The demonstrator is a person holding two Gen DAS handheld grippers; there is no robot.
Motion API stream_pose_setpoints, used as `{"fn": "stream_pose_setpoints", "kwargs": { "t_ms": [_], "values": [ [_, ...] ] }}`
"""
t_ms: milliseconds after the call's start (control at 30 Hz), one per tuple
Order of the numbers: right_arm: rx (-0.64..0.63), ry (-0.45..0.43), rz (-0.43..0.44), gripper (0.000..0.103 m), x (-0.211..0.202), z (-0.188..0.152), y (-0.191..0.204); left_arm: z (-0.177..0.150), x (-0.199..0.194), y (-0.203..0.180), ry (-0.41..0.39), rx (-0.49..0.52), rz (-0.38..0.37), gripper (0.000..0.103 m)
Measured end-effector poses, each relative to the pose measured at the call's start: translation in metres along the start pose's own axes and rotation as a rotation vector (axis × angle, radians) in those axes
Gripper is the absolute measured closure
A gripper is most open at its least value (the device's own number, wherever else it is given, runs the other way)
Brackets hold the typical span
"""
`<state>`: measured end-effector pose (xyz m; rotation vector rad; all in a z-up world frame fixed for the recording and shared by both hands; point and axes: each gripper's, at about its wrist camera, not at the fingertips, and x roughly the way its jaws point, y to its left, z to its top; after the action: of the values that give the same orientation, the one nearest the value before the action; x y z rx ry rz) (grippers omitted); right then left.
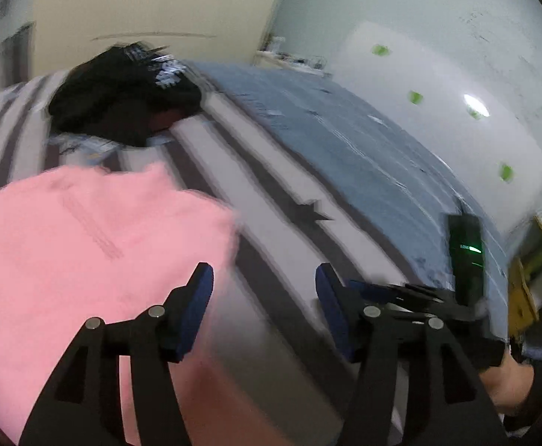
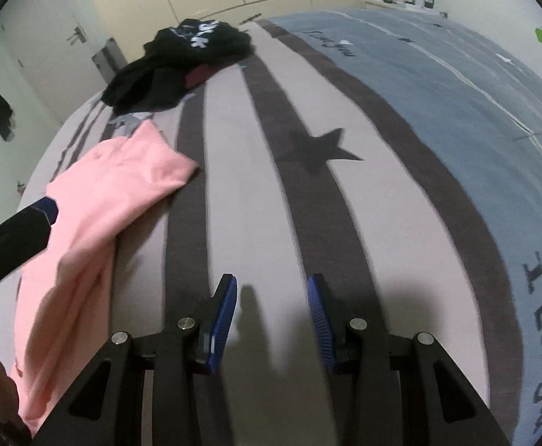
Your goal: Fold clothes
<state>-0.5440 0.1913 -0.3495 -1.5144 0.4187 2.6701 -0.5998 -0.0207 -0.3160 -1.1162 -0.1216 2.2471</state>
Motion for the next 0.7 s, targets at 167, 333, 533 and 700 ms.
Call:
{"fn": "stream_pose_setpoints", "kwargs": {
  "t_ms": [167,333,533,700],
  "values": [
    [-0.027,-0.002,0.043,0.067,0.001,0.003,0.02,0.013,0.014,0.056,0.007,-0.147,0.039,0.049],
    [-0.041,-0.003,0.066,0.067,0.002,0.003,0.029,0.034,0.052,0.069,0.046,-0.133,0.012,0.049],
    [-0.031,-0.008,0.071,0.067,0.002,0.004,0.025,0.039,0.082,0.042,0.123,0.022,-0.018,0.064],
    [-0.019,0.0,0.068,0.067,0.004,0.004,0.021,0.029,0.094,0.04,0.18,0.031,-0.012,0.098]
  ]
}}
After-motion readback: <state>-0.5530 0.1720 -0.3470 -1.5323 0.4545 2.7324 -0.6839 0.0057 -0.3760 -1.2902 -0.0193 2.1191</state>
